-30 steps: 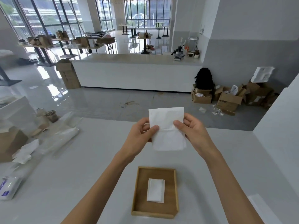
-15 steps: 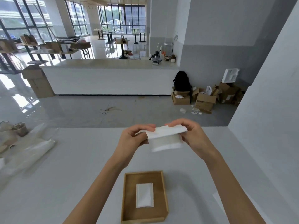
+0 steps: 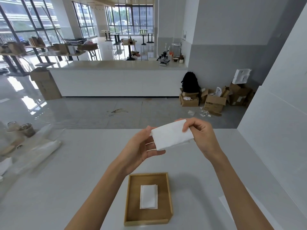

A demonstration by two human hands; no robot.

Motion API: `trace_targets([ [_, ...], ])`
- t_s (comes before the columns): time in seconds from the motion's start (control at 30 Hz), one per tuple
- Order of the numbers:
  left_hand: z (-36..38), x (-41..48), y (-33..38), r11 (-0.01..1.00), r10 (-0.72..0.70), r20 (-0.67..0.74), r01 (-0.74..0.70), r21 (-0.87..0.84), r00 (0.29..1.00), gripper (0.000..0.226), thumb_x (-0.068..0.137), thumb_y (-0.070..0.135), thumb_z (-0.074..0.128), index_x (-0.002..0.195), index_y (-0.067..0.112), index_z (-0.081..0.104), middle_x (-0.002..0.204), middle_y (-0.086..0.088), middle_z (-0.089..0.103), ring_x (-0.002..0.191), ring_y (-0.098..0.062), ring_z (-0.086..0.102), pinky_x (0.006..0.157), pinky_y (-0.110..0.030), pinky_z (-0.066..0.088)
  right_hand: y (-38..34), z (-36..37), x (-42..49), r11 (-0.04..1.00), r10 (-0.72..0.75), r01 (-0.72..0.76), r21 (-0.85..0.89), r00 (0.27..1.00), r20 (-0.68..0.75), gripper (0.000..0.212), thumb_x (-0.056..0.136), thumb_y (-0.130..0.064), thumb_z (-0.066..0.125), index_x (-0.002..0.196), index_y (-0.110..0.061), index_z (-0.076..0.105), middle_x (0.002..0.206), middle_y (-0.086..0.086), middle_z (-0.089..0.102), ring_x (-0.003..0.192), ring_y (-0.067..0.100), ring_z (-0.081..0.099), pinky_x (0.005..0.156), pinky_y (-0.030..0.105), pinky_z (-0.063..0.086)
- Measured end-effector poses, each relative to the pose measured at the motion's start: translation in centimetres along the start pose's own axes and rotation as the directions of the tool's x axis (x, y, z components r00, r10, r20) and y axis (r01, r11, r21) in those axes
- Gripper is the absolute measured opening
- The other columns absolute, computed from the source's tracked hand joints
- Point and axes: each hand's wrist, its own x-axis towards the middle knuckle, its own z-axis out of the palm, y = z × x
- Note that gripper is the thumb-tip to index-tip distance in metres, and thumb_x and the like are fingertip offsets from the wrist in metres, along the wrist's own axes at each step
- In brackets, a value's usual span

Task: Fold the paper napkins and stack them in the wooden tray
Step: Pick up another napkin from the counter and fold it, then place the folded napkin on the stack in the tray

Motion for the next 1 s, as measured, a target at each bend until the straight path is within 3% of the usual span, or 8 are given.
trace_targets([
  [0.13, 0.7, -0.1, -1.1, 0.97, 0.094, -0.081, -0.073, 0.232, 0.992, 0.035, 0.095, 0.017, 0.067, 0.127, 0.005, 0.063, 0.114, -0.014, 0.076, 0.099, -0.026, 0.074, 0.079, -0.036, 0.062, 0.4, -0.4, -0.5, 0.999, 0.047, -0.047, 0.003, 0.999, 0.013, 0.04, 0.098, 0.009, 0.046, 0.078, -0.013, 0.071, 0.103, -0.006, 0.079, 0.095, 0.009, 0.07, 0.066, 0.016, 0.051],
  [0.3, 1.1, -0.1, -1.9, 0.942, 0.169, -0.167, -0.109, 0.317, 0.971, 0.023, 0.098, 0.008, 0.063, 0.121, 0.008, 0.065, 0.108, -0.012, 0.078, 0.098, -0.026, 0.076, 0.079, -0.036, 0.063, 1.2, -0.6, -1.0, 0.927, 0.311, -0.325, 0.186, 0.945, 0.102, 0.027, 0.104, -0.042, 0.048, 0.121, -0.034, 0.068, 0.114, 0.001, 0.073, 0.099, 0.016, 0.073, 0.074, 0.034, 0.061],
  [0.4, 1.1, 0.0, -2.3, 0.901, 0.206, -0.198, -0.107, 0.42, 0.958, 0.019, 0.097, 0.008, 0.064, 0.116, 0.013, 0.069, 0.099, -0.007, 0.08, 0.092, -0.021, 0.077, 0.074, -0.032, 0.063, 1.9, -0.6, -1.5, 0.928, 0.343, -0.355, 0.108, 0.932, 0.121, 0.025, 0.097, -0.029, 0.066, 0.122, -0.03, 0.067, 0.113, 0.0, 0.075, 0.099, 0.016, 0.074, 0.071, 0.031, 0.062],
  [0.5, 1.0, 0.1, -2.6, 0.868, 0.228, -0.231, -0.09, 0.488, 0.946, 0.018, 0.097, 0.007, 0.065, 0.113, 0.012, 0.069, 0.092, -0.008, 0.08, 0.086, -0.023, 0.077, 0.067, -0.025, 0.061, 2.2, -0.5, -1.6, 0.942, 0.327, -0.33, 0.061, 0.943, 0.056, 0.026, 0.094, -0.014, 0.07, 0.116, -0.027, 0.065, 0.104, -0.002, 0.079, 0.095, 0.016, 0.076, 0.067, 0.026, 0.061],
  [0.7, 0.6, -0.2, -3.9, 0.921, 0.143, -0.273, -0.027, 0.39, 0.951, 0.022, 0.098, 0.004, 0.062, 0.119, 0.001, 0.066, 0.104, -0.019, 0.077, 0.094, -0.033, 0.077, 0.077, -0.033, 0.064, 3.4, 0.6, -1.2, 0.959, 0.26, -0.269, -0.09, 0.96, -0.102, 0.022, 0.094, -0.012, 0.068, 0.106, -0.031, 0.066, 0.088, -0.011, 0.078, 0.084, 0.004, 0.073, 0.06, 0.017, 0.057],
  [0.8, -0.2, -1.7, -5.5, 0.975, -0.02, -0.208, 0.065, 0.211, 0.978, 0.025, 0.1, 0.014, 0.061, 0.121, 0.002, 0.065, 0.112, -0.019, 0.075, 0.102, -0.035, 0.074, 0.086, -0.039, 0.063, 3.7, 0.3, -1.2, 0.955, 0.244, -0.228, -0.19, 0.968, 0.062, 0.029, 0.099, -0.012, 0.06, 0.11, -0.039, 0.065, 0.086, -0.009, 0.078, 0.086, 0.005, 0.071, 0.066, 0.018, 0.056],
  [0.87, -0.6, -2.6, -6.8, 0.972, -0.085, -0.167, 0.118, 0.201, 0.982, 0.029, 0.099, 0.027, 0.063, 0.12, 0.007, 0.068, 0.113, -0.015, 0.074, 0.105, -0.031, 0.073, 0.089, -0.042, 0.061, 3.7, 0.1, -1.4, 0.933, 0.272, -0.195, -0.303, 0.933, 0.237, 0.034, 0.101, -0.015, 0.056, 0.116, -0.045, 0.064, 0.088, -0.013, 0.077, 0.088, 0.002, 0.069, 0.069, 0.015, 0.054],
  [1.0, -0.8, -3.2, -10.2, 0.955, -0.067, -0.314, 0.152, 0.256, 0.947, 0.02, 0.1, 0.021, 0.061, 0.114, 0.011, 0.071, 0.106, -0.011, 0.077, 0.097, -0.025, 0.073, 0.079, -0.034, 0.059, 5.3, 1.4, -2.1, 0.867, 0.414, -0.223, -0.445, 0.82, 0.395, 0.039, 0.101, -0.024, 0.055, 0.123, -0.057, 0.058, 0.092, -0.023, 0.072, 0.091, -0.006, 0.065, 0.069, 0.01, 0.05],
])
